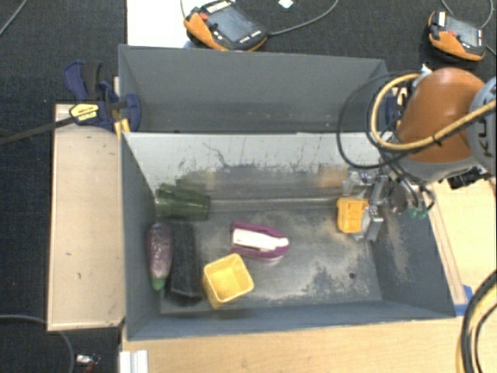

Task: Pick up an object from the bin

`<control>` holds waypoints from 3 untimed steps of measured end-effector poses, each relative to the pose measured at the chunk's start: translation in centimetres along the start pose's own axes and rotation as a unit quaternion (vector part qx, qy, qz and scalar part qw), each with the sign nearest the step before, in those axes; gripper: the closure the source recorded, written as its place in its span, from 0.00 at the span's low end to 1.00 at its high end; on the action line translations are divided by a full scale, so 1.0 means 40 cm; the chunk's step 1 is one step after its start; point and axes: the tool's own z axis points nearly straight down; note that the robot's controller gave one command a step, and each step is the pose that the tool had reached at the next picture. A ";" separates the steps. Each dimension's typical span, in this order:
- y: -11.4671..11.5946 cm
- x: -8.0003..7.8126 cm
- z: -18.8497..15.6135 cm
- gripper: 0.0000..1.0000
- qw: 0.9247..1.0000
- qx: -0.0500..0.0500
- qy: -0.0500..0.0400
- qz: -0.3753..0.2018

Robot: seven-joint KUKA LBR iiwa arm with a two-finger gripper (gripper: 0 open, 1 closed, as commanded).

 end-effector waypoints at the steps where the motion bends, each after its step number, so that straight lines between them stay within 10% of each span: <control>1: 0.000 -0.004 -0.011 0.00 1.000 0.001 -0.004 -0.002; 2: -0.129 -0.003 0.207 0.00 0.999 0.000 -0.003 0.032; 3: -0.114 0.011 0.029 0.00 0.989 -0.001 -0.014 0.148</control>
Offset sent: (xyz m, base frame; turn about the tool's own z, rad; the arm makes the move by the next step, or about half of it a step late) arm 0.0006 -0.0511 -0.0828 0.0596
